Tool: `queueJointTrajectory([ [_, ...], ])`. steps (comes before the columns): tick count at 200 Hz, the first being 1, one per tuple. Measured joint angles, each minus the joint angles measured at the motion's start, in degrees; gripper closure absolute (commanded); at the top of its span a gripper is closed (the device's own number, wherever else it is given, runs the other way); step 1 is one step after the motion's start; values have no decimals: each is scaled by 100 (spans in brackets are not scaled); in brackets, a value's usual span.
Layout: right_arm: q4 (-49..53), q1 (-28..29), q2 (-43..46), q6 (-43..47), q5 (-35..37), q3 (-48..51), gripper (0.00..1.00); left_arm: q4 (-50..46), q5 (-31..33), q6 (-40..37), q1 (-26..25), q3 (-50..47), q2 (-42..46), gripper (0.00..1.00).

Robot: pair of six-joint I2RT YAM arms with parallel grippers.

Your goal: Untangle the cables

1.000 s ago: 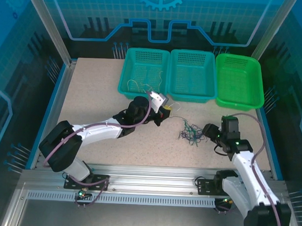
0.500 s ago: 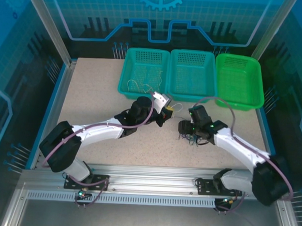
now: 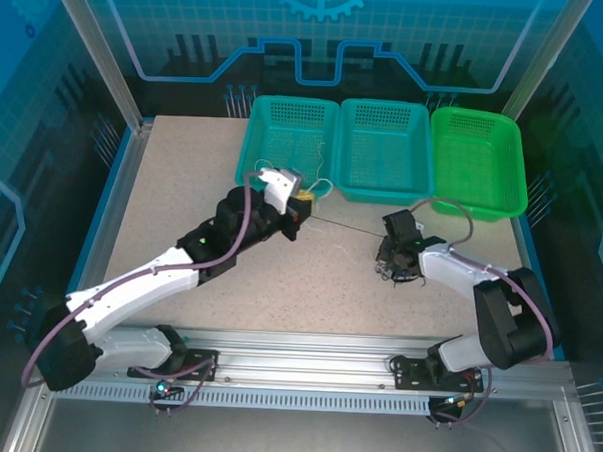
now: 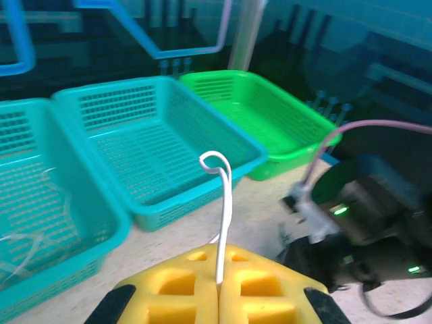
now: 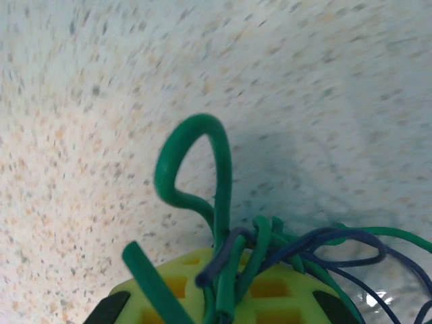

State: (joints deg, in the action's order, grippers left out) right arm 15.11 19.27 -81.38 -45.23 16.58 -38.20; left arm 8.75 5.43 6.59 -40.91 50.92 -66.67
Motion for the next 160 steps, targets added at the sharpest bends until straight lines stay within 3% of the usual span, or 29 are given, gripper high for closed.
queueJointTrajectory([
  [59,42,-1523,721,-280,-459,538,100,-551,509,411,1080,-603,719,99],
  [98,168,-1665,962,-249,-876,579,100,-507,57,564,1134,-686,391,100],
  [130,422,-1665,1316,-55,-1019,579,51,-481,-420,673,1134,-688,105,100],
  [160,741,-1665,1926,407,-1585,424,23,-481,-680,660,1128,-398,107,100],
])
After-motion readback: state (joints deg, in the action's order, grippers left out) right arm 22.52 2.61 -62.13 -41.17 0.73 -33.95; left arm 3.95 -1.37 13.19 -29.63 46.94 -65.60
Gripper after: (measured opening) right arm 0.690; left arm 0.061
